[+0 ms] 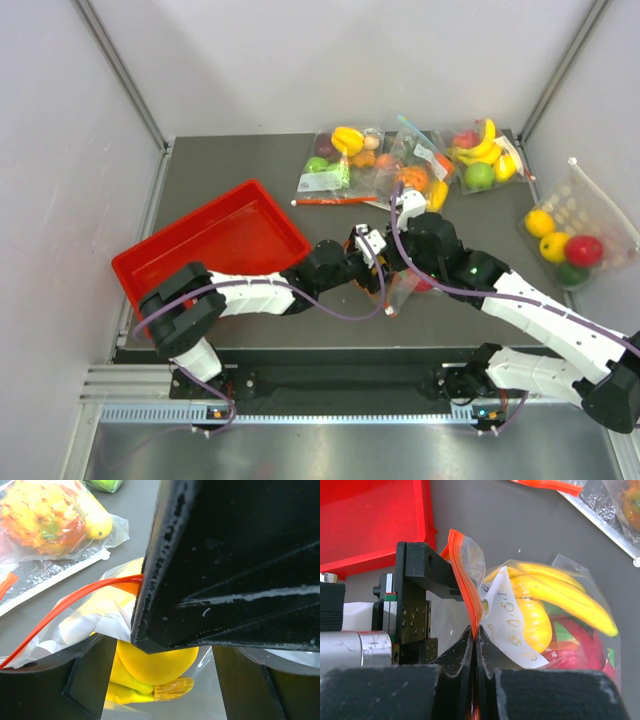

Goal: Open the zip-top bag and remove the fake food

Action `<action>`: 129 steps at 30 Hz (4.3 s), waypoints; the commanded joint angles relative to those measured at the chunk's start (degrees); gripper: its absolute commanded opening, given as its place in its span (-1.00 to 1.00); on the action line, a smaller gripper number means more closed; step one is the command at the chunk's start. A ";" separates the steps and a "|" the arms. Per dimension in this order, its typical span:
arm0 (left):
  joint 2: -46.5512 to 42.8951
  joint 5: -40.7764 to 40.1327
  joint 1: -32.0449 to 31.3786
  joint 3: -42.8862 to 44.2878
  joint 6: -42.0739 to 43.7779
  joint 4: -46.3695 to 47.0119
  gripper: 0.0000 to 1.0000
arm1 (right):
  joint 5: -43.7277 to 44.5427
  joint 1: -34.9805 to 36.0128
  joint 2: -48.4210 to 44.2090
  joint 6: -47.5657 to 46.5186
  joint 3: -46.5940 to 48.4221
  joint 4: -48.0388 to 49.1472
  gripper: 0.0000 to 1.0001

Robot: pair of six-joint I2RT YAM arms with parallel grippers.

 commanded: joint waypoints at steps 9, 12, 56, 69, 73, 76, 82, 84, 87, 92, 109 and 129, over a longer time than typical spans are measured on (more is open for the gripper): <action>2.07 1.64 -0.66 3.04 4.98 -10.74 0.57 | -2.14 1.02 0.04 0.24 2.71 4.71 -1.00; 0.75 -0.38 -1.19 3.82 7.79 -15.30 0.57 | -1.44 0.93 -0.23 -0.03 2.89 4.01 -1.00; 3.91 -0.47 -3.74 6.55 5.26 -13.39 0.72 | 1.29 0.14 -0.49 1.20 0.08 4.10 -1.00; 8.65 1.82 -4.35 6.55 0.33 -1.70 0.81 | -3.19 0.14 -0.49 6.47 -2.20 6.82 -1.00; 10.94 -1.25 -4.62 7.87 0.60 -0.73 0.81 | -4.51 0.14 -0.49 7.27 -3.26 8.14 -1.00; 11.99 -1.96 -4.62 7.78 0.69 1.37 0.81 | -5.04 0.23 -1.02 7.71 -3.61 8.66 -1.00; 13.84 -0.99 -5.50 8.31 -1.07 5.60 0.82 | -5.48 0.14 -1.02 8.76 -4.31 8.93 -1.00; 13.93 -0.82 -5.50 8.31 -1.42 7.53 0.82 | -5.75 0.14 -1.11 9.20 -4.66 9.02 -1.00; 14.46 -0.56 -5.59 8.92 -1.51 9.03 0.70 | -5.75 0.14 -1.46 9.64 -5.10 9.37 -1.00; 15.60 -0.21 -5.59 8.58 -1.78 13.24 -0.02 | -5.66 0.23 -2.42 10.26 -5.54 9.11 -0.99; 7.51 -4.16 -5.15 1.45 2.09 3.50 -0.89 | 4.78 -6.80 -5.85 4.64 -4.67 -0.56 -1.00; 7.69 -0.56 -3.65 -3.74 -0.98 9.82 -0.22 | 7.27 -6.89 -6.29 4.45 -0.01 -1.53 -1.00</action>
